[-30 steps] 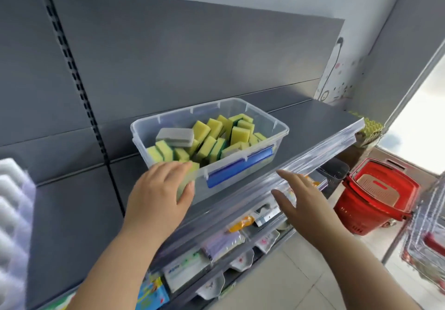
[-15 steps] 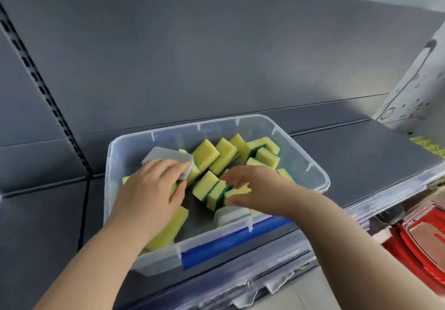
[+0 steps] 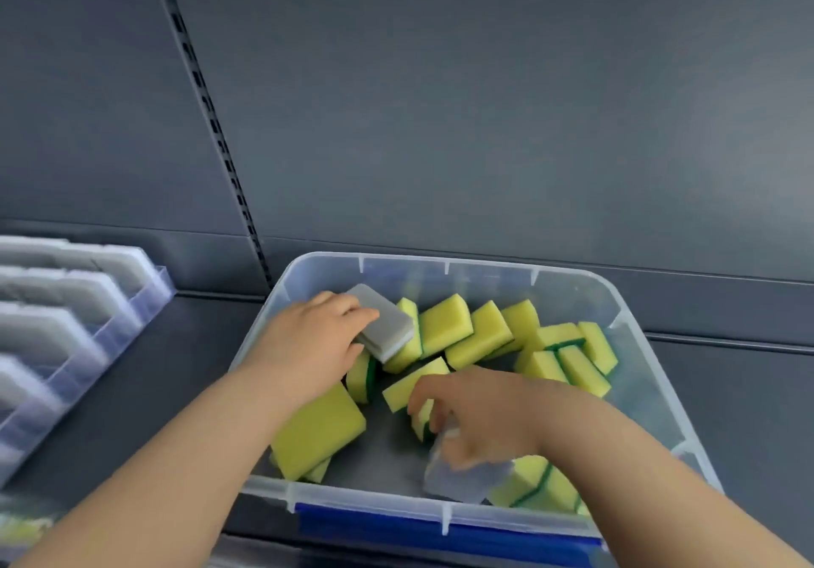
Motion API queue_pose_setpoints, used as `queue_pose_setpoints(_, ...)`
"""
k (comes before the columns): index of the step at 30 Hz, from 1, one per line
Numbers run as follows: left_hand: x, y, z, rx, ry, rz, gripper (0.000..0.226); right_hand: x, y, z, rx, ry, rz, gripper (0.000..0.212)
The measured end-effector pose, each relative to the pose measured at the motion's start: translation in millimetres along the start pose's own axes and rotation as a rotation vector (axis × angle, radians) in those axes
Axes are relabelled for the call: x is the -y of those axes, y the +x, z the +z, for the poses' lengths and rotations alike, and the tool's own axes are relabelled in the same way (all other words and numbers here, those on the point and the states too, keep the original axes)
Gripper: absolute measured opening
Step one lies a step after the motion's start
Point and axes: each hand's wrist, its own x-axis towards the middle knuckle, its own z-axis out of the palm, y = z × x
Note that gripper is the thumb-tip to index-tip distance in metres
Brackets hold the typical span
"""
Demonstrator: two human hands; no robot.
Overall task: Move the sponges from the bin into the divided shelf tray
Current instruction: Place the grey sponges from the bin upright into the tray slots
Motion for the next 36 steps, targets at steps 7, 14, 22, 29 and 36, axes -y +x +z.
queue_pose_setpoints(7, -4.2, 53.3, -2.1, 0.314, 0.161, 0.096, 0.071, -41.2, -35.0, -43.7, -0.553, 0.306, -0.057, 0.026)
queue_pose_setpoints(14, -5.0, 69.4, 12.3, 0.462, 0.174, 0.100, 0.081, -73.8, -34.8, -43.5, -0.791, 0.189, 0.173, 0.026)
queue_pose_setpoints(22, -5.8, 59.1, -4.7, 0.210, -0.024, 0.000, 0.077, -76.9, -22.6, -17.9, -0.610, 0.101, 0.228, 0.033)
queue_pose_setpoints(29, -13.9, 51.7, -0.1, 0.195, -0.583, -0.169, 0.057, -63.6, -19.9, -13.6, -0.490, -0.109, 0.316, 0.065)
queue_pose_setpoints(36, -9.4, 41.9, -12.9, 0.202, -1.259, -0.191, 0.033, -60.4, -23.9, -17.2, -0.758, 0.111, 0.228, 0.049)
